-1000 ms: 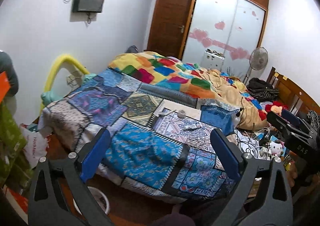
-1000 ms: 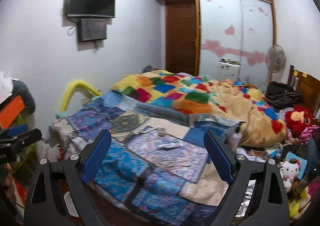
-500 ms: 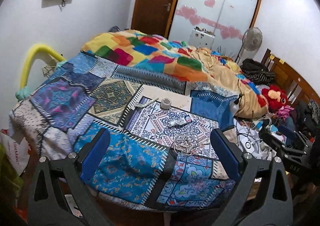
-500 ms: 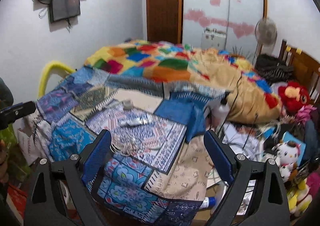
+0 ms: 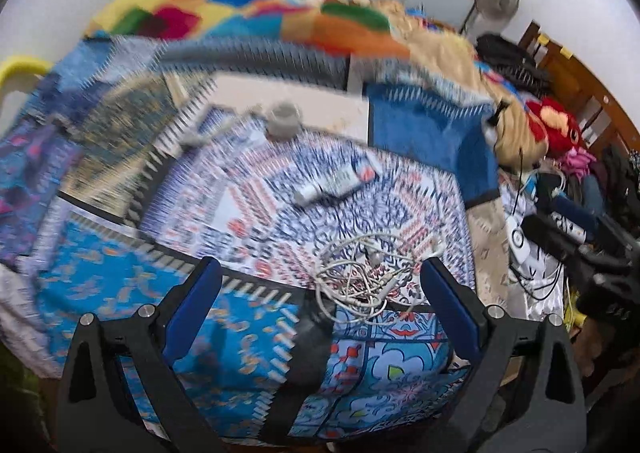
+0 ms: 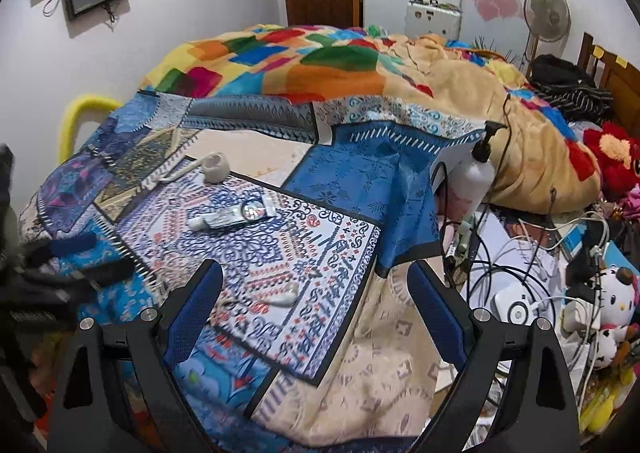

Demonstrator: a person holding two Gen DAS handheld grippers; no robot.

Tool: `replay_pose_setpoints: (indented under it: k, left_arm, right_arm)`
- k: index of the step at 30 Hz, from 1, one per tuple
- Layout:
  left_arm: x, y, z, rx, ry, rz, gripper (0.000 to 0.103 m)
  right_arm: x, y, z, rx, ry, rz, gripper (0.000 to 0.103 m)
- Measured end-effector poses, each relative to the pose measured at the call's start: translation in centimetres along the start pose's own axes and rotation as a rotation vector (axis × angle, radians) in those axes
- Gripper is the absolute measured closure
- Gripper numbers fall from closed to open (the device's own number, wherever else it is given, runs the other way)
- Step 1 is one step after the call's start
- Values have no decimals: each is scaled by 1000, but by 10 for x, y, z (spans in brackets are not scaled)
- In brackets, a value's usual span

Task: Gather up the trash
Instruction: 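Lower the left tool onto the white earphones and close it, then lower the right tool onto the white toothpaste tube and close it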

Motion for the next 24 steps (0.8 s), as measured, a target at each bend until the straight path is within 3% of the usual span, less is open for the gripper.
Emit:
replay_pose_setpoints:
  k: [2,7,8,9,10,11,12,16,24]
  left_arm:
    - [-8,-3,-18,-11,33,3,5]
    - [-24,-12,-46,-32,92,-18,35]
    - [-26,-13,-48,-37,99,-17,35]
    - [-26,-15,-47,-33,75,-41,44]
    - [-26,-18,-49,-39,79,-58,61]
    - [-26,-19,-50,-26,76,-79,67]
    - [-27,-20,-51,-15,74,-102,80]
    - [-26,-12,-46,-46,63,-67,95]
    - [-9,43,-2,73,-49,19,98]
  right_arm:
    - [-1,-2,-11,-5,11,18,11]
    - [1,3,-33,16,31,101,11]
    - [3,6,-37,26,33,116,11]
    - [5,9,-39,37,33,130,11]
    - [6,11,-43,48,34,143,11]
    - [7,15,-45,63,35,164,11]
    - [8,17,-48,70,37,177,11]
    - [9,35,-67,104,64,255,11]
    - [0,71,-111,187,144,352,11]
Point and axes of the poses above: each gripper's, at about its wrist camera, not at the fingertips, and z roughly against the way its jaws point, y to its left, x to its top, the point moved 6 cm from there along -z, roughly the way its jaws point, and after that the axes turned 11 degrees about -y, right-handed, at the moved point
